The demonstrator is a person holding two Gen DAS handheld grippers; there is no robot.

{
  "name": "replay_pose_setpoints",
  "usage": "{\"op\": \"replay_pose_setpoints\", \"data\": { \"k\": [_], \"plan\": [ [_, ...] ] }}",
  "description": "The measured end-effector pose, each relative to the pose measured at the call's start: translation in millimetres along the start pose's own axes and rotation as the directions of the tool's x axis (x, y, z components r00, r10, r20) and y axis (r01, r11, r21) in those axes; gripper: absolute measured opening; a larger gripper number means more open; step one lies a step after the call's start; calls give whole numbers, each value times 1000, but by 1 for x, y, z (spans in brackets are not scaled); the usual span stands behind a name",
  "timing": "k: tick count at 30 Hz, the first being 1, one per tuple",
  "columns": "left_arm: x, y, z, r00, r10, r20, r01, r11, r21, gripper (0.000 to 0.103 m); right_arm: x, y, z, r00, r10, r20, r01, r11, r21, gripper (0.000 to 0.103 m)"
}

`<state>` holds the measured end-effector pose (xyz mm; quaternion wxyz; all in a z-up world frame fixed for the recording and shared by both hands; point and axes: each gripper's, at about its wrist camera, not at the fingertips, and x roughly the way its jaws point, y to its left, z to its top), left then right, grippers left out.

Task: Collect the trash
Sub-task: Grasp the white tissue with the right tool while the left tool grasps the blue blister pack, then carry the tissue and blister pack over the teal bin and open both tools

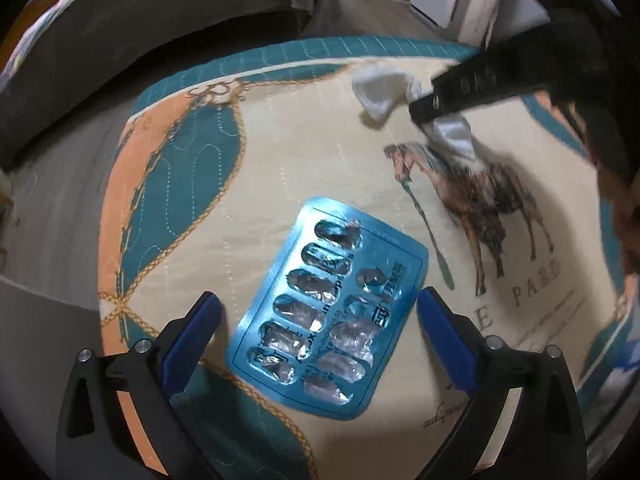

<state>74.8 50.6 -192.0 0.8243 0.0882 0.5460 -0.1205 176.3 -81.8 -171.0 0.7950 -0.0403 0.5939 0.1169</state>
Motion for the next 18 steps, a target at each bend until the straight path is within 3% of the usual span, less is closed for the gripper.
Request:
{"op": "replay_pose_setpoints", "data": {
  "k": [2,4,6,10,18],
  "plan": [
    [-1,-5,0,1000,6,3,-6,1000,29,93,-6,-3,-2,1000,19,5,-19,1000,2,12],
    [-4,-8,2,1000,0,10,0,999,41,76,-15,-4,1,1000,22,18,-22,1000,-9,12],
    [-7,-11,5,1000,4,7,-4,999,40,69,-25,-6,1,999,27,34,-27,1000,-13,11],
    [-14,-10,9,1000,8,24,-8,1000,16,69,-48,-12,-1,997,39,66,-39,999,-3,11],
    [-50,-17,27,989,26,148,-21,999,-37,69,-93,-37,-6,990,21,140,-20,1000,-5,11]
  ]
}}
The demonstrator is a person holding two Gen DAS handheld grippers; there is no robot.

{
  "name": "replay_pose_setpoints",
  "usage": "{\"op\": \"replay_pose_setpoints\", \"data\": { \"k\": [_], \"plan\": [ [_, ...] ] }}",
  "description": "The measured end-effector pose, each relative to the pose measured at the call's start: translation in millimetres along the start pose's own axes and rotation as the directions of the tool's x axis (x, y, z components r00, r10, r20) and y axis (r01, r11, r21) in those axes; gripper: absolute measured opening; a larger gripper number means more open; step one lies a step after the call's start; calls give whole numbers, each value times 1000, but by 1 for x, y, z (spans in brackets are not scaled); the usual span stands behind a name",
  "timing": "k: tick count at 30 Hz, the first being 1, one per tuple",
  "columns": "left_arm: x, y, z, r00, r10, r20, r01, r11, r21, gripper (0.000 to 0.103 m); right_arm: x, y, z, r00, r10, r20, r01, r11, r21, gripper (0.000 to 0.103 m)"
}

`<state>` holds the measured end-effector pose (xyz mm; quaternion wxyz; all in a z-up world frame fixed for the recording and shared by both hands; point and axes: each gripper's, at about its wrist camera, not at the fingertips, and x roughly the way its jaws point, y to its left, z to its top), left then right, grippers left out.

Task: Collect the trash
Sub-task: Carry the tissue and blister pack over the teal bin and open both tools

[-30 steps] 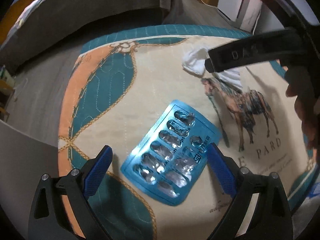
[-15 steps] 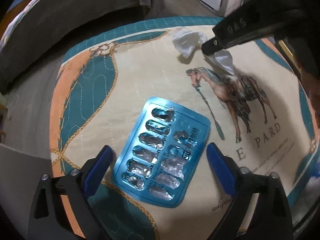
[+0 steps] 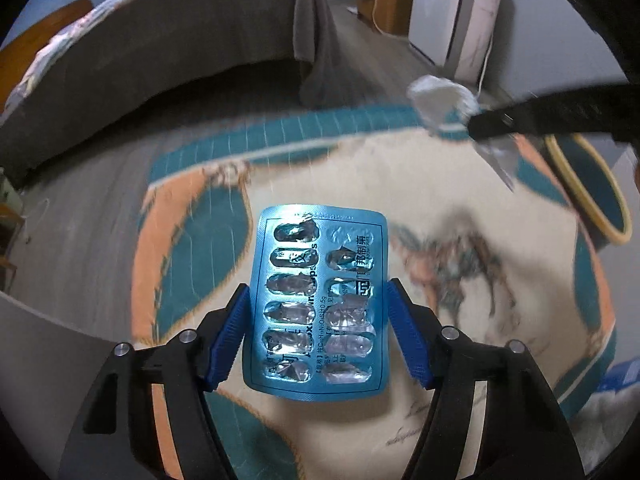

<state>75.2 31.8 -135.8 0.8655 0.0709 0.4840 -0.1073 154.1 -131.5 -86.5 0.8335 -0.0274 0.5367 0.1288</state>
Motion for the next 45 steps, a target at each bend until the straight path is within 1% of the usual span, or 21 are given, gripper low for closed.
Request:
{"op": "replay_pose_setpoints", "data": {
  "k": [4,7,8,12,16,20,24,27,31,35,37,39,41,42,43,45],
  "plan": [
    [-2,-18,15,999,5,32,-4,1000,-17,69,-27,-25,-13,999,-22,33,22,1000,19,11],
    [0,-45,30,998,1,67,-3,1000,23,69,-37,-48,-27,998,-43,37,42,998,49,11],
    [0,-54,31,997,-2,74,0,999,37,69,-41,-56,-32,998,-52,36,49,997,59,11],
    [-1,-95,46,995,-51,85,43,995,89,69,-56,-98,-56,996,-82,32,78,990,121,11],
    [-2,-138,60,991,-91,100,77,987,139,69,-74,-142,-74,994,-105,42,94,973,211,11],
    [-8,-185,71,982,-146,124,119,972,205,69,-96,-186,-86,986,-148,76,122,954,275,11],
    [-9,-218,76,974,-187,128,151,956,252,69,-112,-227,-97,979,-176,98,134,931,341,11],
    [-9,-240,77,970,-213,119,174,946,274,69,-116,-255,-106,975,-205,81,161,915,371,11],
    [-5,-267,80,964,-247,104,206,931,302,69,-118,-289,-121,974,-221,57,177,887,426,11],
    [1,-301,91,952,-296,82,253,908,335,69,-107,-309,-132,972,-236,15,204,866,457,11],
    [6,-309,98,946,-316,68,277,901,333,69,-102,-318,-137,973,-233,3,203,856,475,11],
    [12,-322,109,940,-334,67,293,893,340,69,-100,-324,-139,974,-228,10,193,846,497,13],
    [15,-332,117,932,-356,66,312,883,349,71,-101,-326,-140,974,-223,27,177,838,517,13],
    [19,-336,119,932,-357,62,313,880,357,77,-101,-329,-141,975,-218,39,165,832,530,15],
    [22,-339,120,934,-352,59,308,879,364,80,-101,-331,-142,975,-216,49,156,827,540,17],
    [29,-346,122,936,-350,46,308,873,379,81,-100,-335,-142,974,-219,65,146,815,561,29]
  ]
}}
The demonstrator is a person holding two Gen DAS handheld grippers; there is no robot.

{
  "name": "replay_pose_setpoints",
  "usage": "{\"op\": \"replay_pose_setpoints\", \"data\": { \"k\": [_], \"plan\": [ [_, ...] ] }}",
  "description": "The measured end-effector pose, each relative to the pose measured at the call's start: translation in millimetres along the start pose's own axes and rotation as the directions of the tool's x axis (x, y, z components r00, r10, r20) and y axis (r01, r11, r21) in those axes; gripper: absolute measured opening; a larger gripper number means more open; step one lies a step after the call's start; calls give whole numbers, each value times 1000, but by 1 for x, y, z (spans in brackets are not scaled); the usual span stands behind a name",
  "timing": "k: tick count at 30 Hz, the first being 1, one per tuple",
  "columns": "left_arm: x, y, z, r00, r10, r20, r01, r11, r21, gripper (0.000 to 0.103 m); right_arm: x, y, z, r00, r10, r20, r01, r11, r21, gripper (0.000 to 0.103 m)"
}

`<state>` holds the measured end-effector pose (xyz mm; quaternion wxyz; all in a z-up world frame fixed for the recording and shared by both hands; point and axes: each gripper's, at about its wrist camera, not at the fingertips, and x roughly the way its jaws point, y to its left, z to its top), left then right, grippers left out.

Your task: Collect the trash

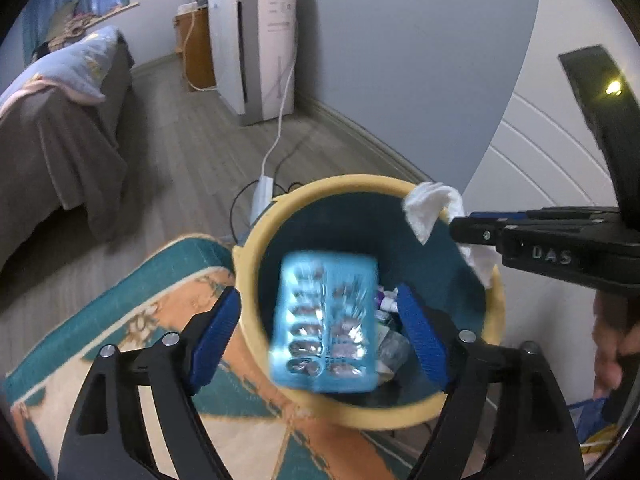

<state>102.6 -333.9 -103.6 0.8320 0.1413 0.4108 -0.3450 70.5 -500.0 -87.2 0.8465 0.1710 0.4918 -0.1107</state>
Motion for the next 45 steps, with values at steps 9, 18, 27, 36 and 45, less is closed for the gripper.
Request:
{"op": "replay_pose_setpoints", "data": {
  "k": [9,18,27,36,45],
  "plan": [
    [-22,-2,-13,998,63,-8,-63,997,33,88,-15,-8,-1,1000,-18,-1,18,1000,15,50],
    [-116,-6,-21,994,78,72,-78,997,-5,97,-95,1,-27,998,-11,55,10,1000,22,90],
    [-178,-16,-29,988,95,125,-86,993,-76,98,-161,2,-73,990,-8,138,7,1000,10,97],
    [-190,-36,-58,983,148,109,-144,989,-42,98,-187,10,-91,971,-98,218,100,995,-2,97],
    [-191,-35,-58,969,193,153,-192,981,-21,98,-206,26,-101,946,-107,306,136,988,-74,97]
  ]
}}
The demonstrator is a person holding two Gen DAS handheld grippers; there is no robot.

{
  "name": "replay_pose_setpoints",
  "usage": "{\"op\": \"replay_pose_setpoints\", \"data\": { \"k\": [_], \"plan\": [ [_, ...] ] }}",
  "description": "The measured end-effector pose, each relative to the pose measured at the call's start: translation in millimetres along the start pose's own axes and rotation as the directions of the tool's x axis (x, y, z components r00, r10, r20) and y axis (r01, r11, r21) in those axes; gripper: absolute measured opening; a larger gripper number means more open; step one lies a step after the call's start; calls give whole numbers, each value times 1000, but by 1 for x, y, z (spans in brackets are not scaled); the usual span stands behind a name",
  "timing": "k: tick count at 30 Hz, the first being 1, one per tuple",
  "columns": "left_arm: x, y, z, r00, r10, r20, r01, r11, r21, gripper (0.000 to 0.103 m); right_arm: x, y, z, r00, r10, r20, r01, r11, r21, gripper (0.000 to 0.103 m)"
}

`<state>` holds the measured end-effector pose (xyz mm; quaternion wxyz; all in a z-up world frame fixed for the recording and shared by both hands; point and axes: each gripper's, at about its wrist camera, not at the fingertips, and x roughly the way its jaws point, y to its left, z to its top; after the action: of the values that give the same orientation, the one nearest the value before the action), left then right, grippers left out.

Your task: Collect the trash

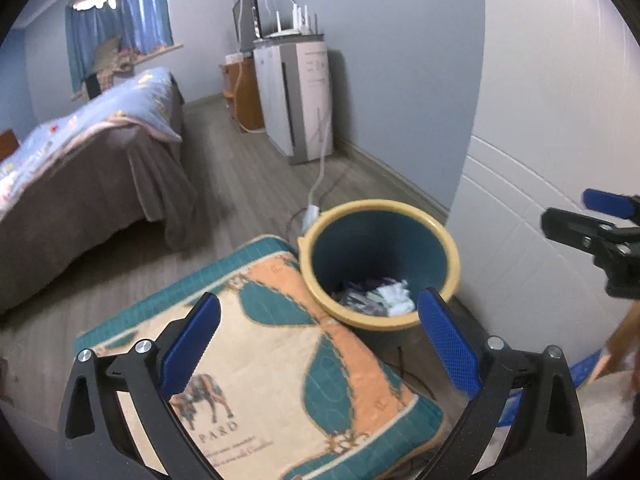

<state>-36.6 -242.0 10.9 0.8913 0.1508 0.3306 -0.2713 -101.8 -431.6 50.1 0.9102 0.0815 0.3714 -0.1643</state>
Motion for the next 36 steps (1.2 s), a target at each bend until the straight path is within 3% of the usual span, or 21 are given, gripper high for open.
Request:
{"op": "replay_pose_setpoints", "data": {
  "k": [5,8,14,36],
  "plan": [
    [-5,2,2,999,-44,21,45,999,-29,98,-9,-1,-2,998,-39,47,39,999,3,97],
    [-7,0,1,999,-19,31,19,1000,-9,98,-16,2,-2,995,-51,82,52,999,-10,97],
    [-1,-1,1,999,-42,-4,42,999,-22,98,-12,7,-3,996,-57,69,59,998,-33,97],
    [0,-5,0,999,-42,-11,41,999,-10,98,-10,3,-3,997,-59,56,60,998,-14,97]
  ]
}}
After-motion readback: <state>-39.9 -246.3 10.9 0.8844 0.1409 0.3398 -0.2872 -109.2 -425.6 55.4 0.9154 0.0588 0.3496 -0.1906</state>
